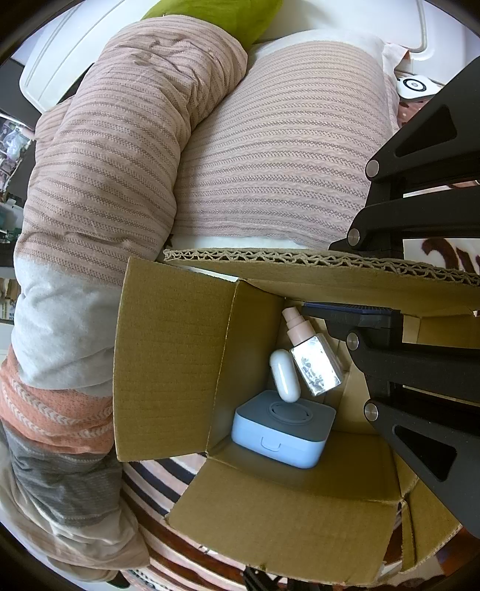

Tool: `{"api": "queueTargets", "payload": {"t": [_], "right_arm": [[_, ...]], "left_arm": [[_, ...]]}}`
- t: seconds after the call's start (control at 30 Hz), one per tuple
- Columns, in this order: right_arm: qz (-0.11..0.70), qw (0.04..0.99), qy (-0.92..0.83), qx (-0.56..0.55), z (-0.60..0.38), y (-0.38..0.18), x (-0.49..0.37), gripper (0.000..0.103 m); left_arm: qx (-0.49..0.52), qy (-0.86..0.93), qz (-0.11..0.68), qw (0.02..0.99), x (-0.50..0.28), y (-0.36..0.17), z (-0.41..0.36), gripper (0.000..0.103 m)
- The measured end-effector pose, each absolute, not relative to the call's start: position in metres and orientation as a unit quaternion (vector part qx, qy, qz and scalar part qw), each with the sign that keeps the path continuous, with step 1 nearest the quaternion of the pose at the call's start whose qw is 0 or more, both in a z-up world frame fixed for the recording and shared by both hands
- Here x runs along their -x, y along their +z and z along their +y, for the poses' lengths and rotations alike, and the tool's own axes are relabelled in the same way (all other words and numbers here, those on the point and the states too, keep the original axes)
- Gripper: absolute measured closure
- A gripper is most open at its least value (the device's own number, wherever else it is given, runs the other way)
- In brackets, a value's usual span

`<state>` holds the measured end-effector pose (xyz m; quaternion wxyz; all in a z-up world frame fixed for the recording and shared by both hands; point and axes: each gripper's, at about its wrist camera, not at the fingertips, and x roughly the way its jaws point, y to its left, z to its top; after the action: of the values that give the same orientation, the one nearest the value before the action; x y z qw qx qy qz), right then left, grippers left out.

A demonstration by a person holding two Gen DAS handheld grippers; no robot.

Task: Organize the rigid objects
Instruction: 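Grasp the lavender box lengthwise with the left tool, then lower the lavender box into the cardboard box and release it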

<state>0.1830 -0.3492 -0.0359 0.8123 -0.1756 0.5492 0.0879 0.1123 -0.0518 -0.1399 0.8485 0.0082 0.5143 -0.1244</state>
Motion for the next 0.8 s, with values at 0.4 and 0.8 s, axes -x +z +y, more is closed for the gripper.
{"api": "queueTargets", "payload": {"t": [0.4,0.8], "right_arm": [[0.550,0.812,0.089,0.174,-0.350,-0.035,-0.184,0.093],[0.549,0.812,0.090,0.174,-0.350,-0.035,-0.184,0.093]], "left_arm": [[0.016,-0.083,0.502,0.861,-0.115,-0.149,-0.048,0.077],[-0.013,-0.084,0.459,0.884,-0.076,-0.102,-0.019,0.080]]}}
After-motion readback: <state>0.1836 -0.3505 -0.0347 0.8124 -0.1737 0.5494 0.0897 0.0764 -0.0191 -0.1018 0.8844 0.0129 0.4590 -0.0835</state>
